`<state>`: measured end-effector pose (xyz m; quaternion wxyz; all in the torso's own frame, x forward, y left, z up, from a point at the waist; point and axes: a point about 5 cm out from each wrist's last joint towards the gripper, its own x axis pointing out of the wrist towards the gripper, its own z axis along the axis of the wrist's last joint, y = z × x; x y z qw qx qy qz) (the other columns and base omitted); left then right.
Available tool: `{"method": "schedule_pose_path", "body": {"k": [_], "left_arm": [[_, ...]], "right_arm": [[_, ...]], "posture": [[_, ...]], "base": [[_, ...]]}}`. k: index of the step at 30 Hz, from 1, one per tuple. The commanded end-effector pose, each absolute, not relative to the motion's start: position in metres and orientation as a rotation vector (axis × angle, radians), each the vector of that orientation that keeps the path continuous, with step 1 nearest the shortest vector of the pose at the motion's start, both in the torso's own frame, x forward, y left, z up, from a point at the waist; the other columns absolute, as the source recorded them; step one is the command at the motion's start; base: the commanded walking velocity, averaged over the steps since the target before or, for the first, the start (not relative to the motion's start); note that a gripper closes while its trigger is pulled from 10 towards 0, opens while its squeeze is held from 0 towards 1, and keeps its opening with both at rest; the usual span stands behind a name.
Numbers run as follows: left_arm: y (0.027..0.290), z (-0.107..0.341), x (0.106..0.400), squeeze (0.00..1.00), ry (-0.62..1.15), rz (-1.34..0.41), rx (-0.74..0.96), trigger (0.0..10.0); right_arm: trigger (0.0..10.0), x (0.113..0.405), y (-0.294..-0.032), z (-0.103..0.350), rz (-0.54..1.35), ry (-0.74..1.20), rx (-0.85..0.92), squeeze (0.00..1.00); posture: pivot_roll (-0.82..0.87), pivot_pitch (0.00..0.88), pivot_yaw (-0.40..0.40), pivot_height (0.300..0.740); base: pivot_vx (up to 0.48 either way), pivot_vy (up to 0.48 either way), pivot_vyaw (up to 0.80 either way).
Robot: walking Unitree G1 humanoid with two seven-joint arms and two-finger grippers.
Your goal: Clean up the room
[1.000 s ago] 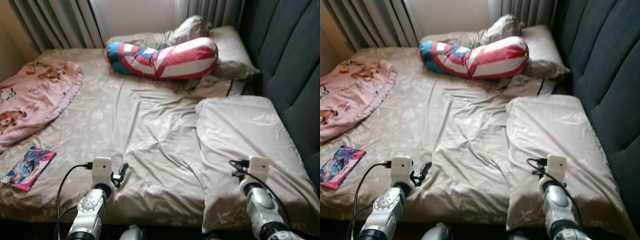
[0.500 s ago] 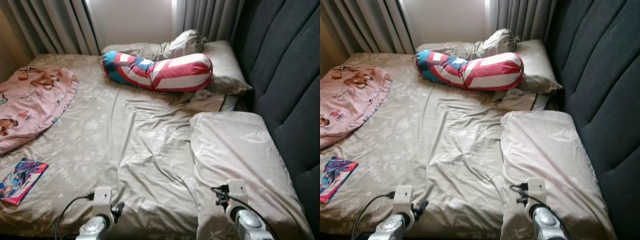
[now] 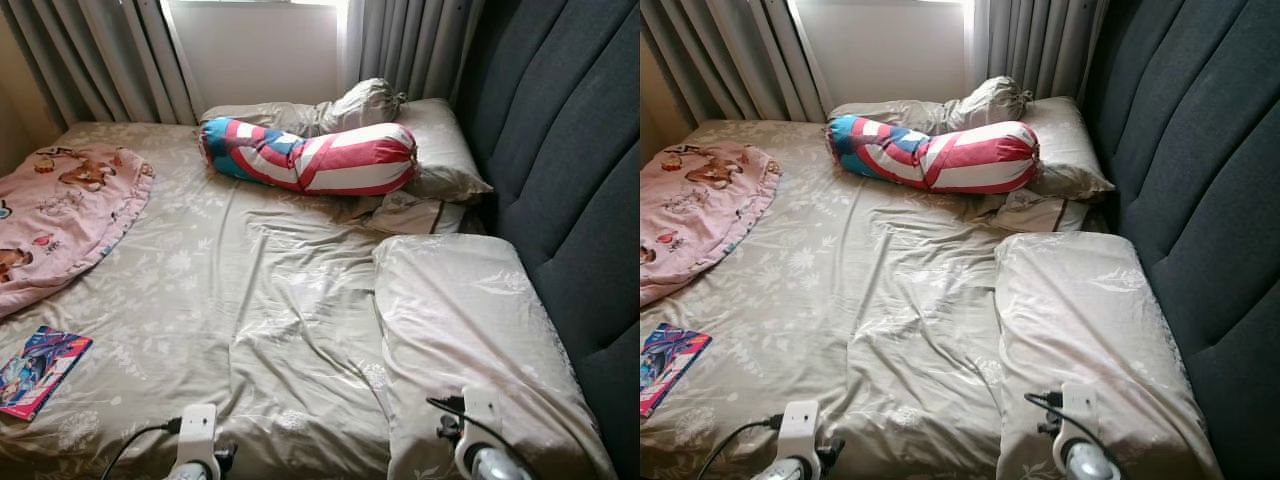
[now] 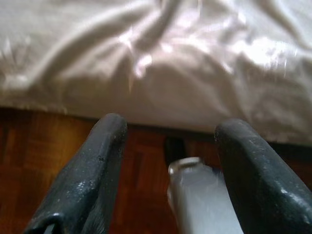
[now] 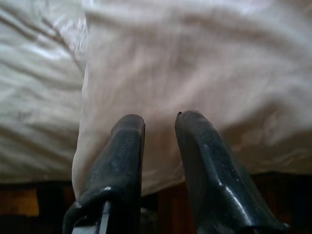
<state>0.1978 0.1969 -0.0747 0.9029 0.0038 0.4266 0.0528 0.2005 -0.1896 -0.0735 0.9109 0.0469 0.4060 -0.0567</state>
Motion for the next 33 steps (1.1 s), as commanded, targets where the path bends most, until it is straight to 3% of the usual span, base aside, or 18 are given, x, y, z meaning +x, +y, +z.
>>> {"method": "schedule_pose_path", "body": {"k": [1,5,21,27,33], "left_arm": [[0.198,-0.076,0.195,0.00,0.901,0.116,0.008,10.0],[0.202,-0.075,0.197,0.00,0.898,0.101,0.035,10.0],[0.206,-0.075,0.195,0.00,0.919,0.081,0.081,10.0],[0.207,-0.075,0.194,0.00,0.918,0.080,0.096,10.0],[0.207,-0.075,0.194,0.00,0.914,0.083,0.092,10.0]], "right_arm": [[10.0,0.198,-0.192,-0.075,-0.121,0.851,0.091,0.00],[10.0,0.184,-0.200,-0.081,-0.178,0.893,0.102,0.00],[10.0,0.185,-0.195,-0.082,-0.146,0.916,0.087,0.00],[10.0,0.181,-0.194,-0.084,-0.155,0.922,0.112,0.00],[10.0,0.178,-0.195,-0.085,-0.165,0.929,0.116,0.00]], "posture": [[-0.10,0.000,-0.007,0.740],[-0.09,0.000,-0.004,0.740],[-0.09,0.000,0.017,0.740],[-0.09,0.001,0.014,0.740],[-0.09,0.005,0.011,0.740]], "base": [[0.000,0.000,0.00],[0.000,0.000,0.00],[0.000,0.000,0.00],[0.000,0.436,0.73],[0.000,0.459,0.00]]}}
